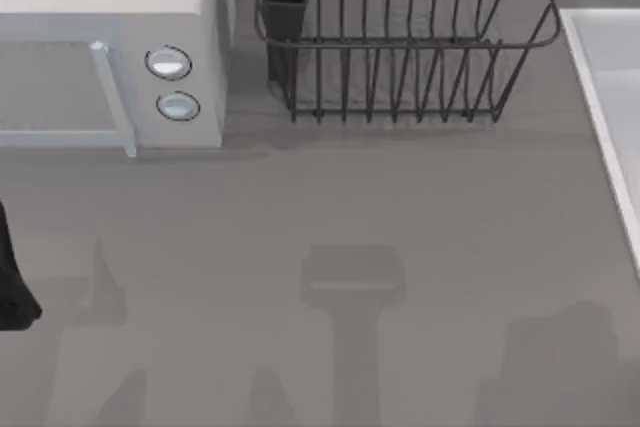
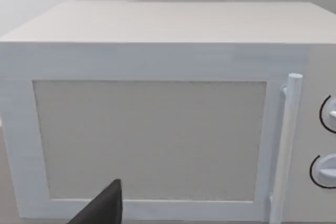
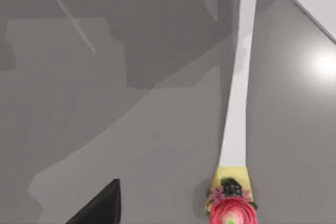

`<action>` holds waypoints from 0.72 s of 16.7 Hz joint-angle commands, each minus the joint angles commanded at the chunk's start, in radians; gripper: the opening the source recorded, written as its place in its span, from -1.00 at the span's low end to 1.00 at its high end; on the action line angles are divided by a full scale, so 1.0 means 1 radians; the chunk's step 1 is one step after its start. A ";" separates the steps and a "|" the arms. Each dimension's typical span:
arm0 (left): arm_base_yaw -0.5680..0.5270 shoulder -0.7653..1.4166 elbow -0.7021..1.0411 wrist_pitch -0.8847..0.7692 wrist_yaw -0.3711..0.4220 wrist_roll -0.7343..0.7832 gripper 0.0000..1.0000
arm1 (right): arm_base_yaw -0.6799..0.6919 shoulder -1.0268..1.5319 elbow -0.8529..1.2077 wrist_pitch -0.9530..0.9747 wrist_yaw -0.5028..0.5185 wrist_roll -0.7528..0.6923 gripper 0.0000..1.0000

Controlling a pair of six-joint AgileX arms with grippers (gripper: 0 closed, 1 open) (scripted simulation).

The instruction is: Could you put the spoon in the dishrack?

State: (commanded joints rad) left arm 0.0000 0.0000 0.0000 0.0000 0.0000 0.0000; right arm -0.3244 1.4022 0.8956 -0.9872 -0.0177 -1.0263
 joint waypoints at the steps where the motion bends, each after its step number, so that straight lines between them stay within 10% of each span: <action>1: 0.000 0.000 0.000 0.000 0.000 0.000 1.00 | -0.003 0.009 0.008 -0.007 0.000 -0.008 1.00; 12: 0.000 0.000 0.000 0.000 0.000 0.000 1.00 | 0.004 0.121 -0.101 0.217 0.000 0.000 1.00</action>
State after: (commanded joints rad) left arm 0.0000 0.0000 0.0000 0.0000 0.0000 0.0000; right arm -0.3207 1.5231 0.7944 -0.7701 -0.0173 -1.0260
